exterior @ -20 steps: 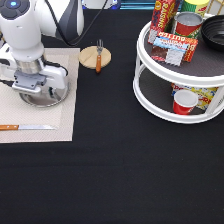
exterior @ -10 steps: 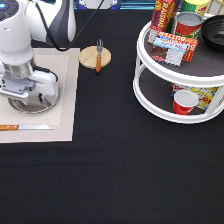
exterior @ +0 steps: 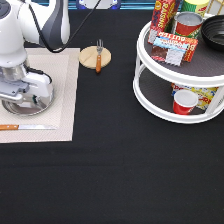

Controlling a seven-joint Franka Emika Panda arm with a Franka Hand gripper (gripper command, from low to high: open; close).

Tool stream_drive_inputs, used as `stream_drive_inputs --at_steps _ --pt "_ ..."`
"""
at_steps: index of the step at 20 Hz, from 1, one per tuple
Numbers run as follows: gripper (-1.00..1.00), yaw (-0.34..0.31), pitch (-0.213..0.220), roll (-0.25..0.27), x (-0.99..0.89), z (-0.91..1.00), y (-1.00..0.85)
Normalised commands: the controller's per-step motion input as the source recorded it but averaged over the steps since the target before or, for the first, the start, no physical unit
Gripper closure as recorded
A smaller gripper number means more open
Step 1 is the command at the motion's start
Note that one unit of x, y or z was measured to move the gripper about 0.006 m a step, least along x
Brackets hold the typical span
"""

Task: Arrange plate and fork

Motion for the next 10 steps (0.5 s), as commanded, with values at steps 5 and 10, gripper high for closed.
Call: stream_drive_inputs --at_steps 5,10 --pt "-1.00 0.079 -0.007 -0.024 -0.64 0.64 0.75" --pt "-1.00 0.063 -0.078 -0.040 -0.76 0.86 0.73"
